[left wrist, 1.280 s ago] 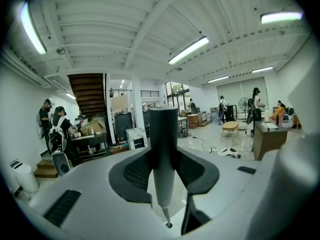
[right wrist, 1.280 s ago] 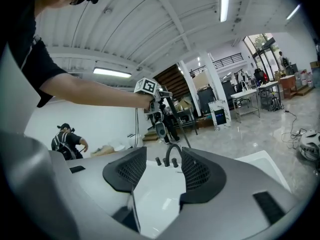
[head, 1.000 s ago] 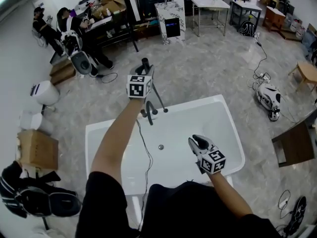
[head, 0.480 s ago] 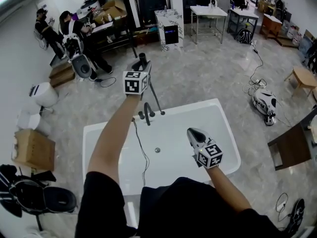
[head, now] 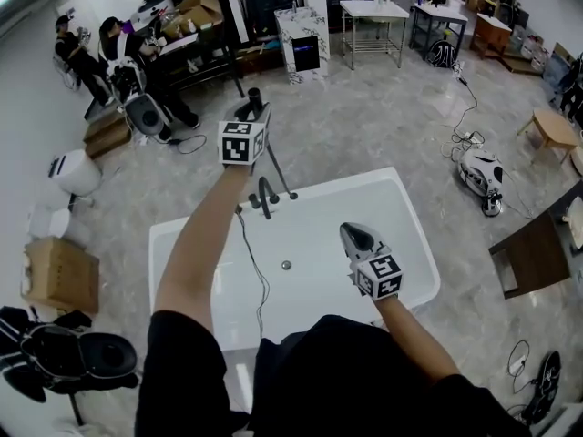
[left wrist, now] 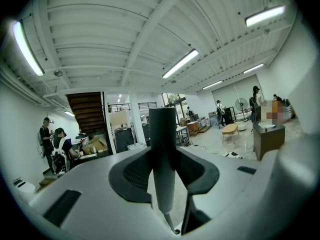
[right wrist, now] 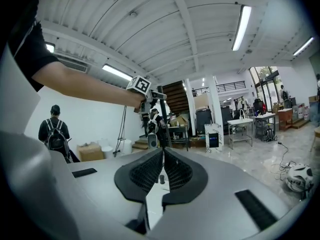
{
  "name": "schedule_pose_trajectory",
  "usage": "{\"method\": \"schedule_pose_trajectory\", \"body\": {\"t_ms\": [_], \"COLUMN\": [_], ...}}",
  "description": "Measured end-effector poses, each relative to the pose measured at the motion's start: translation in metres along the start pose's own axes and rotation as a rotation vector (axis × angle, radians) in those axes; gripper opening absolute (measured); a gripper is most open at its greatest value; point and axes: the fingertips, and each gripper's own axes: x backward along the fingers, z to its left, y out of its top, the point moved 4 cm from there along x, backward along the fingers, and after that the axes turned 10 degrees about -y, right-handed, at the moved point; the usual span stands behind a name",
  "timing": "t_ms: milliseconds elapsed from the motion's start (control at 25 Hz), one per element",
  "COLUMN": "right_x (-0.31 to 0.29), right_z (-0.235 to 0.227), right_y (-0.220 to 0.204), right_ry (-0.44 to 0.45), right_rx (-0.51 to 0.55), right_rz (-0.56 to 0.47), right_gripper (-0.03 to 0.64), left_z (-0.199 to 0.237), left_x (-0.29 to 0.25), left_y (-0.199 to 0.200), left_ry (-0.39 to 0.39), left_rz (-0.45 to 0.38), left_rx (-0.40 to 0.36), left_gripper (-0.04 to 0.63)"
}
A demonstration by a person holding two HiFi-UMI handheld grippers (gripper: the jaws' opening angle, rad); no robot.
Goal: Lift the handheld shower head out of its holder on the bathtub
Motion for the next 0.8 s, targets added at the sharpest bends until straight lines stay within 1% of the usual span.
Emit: {"method": "schedule_pose_trajectory", "body": {"t_ms": [80, 240, 400, 520, 680, 800], "right_x": [0.003, 0.009, 0.007, 0.008, 0.008, 0.004], "right_z": [-0.003, -0.012, -0.010, -0.007, -0.009, -0.008], "right_y": [0.001, 0.002, 0.001, 0.001, 0.000, 0.001], "right_ry": [-0.020, -0.038, -0.043, -0.051, -0.056, -0.057], "right_rx": [-0.002, -0.040, -0.019, 0.000, 0.005, 0.006], "right_rz": [-0.006, -0.022, -0.025, -0.024, -0.021, -0.018], "right_gripper": [0.008, 0.008, 0.002, -0.002, -0.002, -0.002], "left_z": [-0.004, -0.012, -0.012, -0.014, -0.016, -0.012], "left_x": [0.001, -0.005, -0.008, -0.007, -0.009, -0.011], "left_y": [0.000, -0.002, -0.007, -0.009, -0.010, -0.014], "left_ry": [-0.007, -0.018, -0.011, -0.015, -0.021, -0.011], "left_rz": [0.000, -0.001, 0.013, 0.004, 0.006, 0.015], "left_rx": [-0.003, -0.011, -0.009, 0.003, -0.002, 0.009], "left_gripper": [0.130, 0.130, 0.130, 0.130, 0.130, 0.130]}}
